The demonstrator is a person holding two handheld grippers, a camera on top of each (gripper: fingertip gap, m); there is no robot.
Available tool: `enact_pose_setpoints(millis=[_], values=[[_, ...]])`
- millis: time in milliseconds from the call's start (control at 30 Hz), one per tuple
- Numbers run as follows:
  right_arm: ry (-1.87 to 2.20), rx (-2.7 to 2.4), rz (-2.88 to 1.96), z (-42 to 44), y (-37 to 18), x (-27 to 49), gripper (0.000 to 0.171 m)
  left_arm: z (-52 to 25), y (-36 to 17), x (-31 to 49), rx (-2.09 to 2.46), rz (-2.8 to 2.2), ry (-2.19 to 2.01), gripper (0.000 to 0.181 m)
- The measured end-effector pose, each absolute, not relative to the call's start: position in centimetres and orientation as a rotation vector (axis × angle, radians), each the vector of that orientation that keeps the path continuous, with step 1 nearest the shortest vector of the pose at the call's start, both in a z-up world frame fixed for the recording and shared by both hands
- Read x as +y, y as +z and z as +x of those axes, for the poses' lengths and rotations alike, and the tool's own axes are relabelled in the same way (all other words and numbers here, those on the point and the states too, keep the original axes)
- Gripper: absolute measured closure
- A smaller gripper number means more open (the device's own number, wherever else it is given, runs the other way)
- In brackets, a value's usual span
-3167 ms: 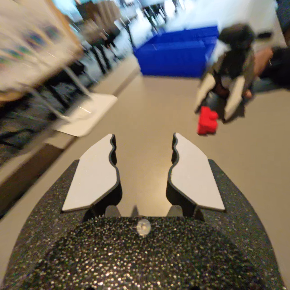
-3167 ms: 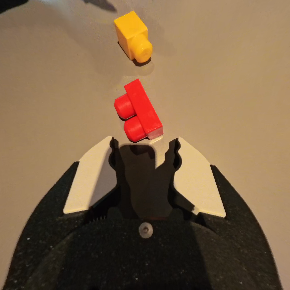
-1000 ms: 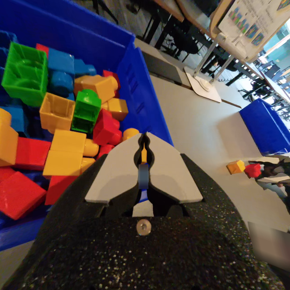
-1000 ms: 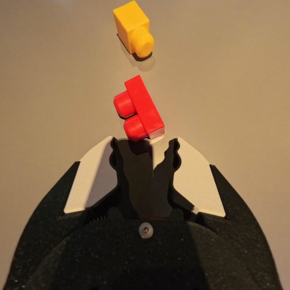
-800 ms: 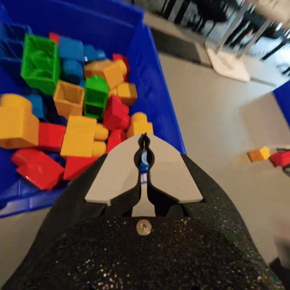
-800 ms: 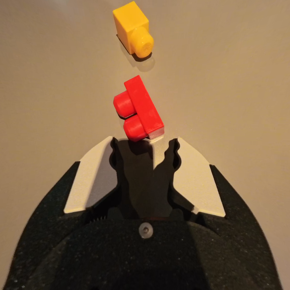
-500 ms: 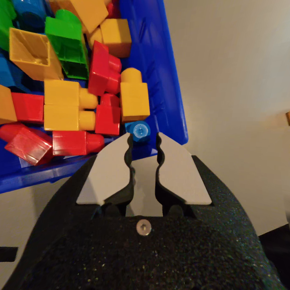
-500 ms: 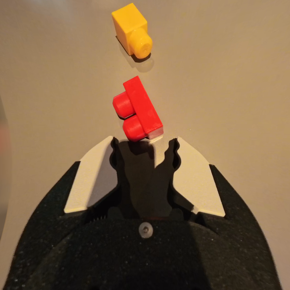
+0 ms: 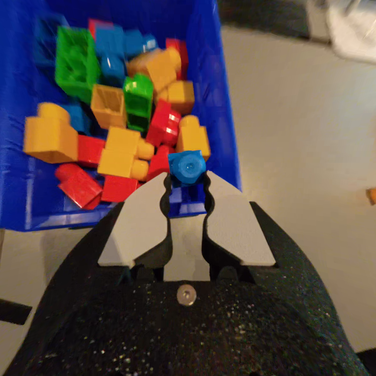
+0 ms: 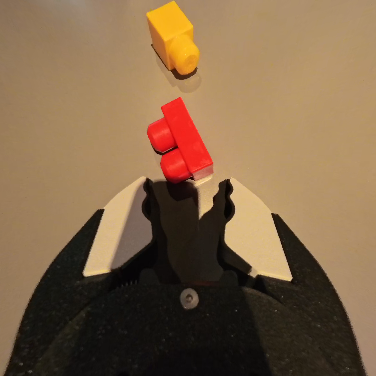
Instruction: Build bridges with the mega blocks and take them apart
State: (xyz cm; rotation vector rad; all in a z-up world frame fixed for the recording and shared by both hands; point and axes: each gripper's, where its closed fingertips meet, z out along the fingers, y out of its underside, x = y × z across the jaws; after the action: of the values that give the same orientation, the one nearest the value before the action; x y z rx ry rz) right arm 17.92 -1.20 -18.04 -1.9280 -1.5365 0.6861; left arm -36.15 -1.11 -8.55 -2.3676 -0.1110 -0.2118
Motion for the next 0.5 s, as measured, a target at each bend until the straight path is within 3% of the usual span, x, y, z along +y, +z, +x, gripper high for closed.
enact_pose_setpoints(millis=[133,233,500], values=[[0.694,-1.532,-1.930,17.9,-18.0,-1.2,0.100,-33.0,-1.5,-0.9,0.035,-1.982,-0.380,0.152],[0.703,-1.530,-1.932,17.9,-18.0,-1.2,0.100,-25.2,1.6,-1.2,0.390,-1.774,-0.654,0.152],[0.729,-1.526,-1.908,17.9,-17.6,-1.3,0.099,0.6,-4.3,-6.2,1.564,-1.805,-0.833,0.151]])
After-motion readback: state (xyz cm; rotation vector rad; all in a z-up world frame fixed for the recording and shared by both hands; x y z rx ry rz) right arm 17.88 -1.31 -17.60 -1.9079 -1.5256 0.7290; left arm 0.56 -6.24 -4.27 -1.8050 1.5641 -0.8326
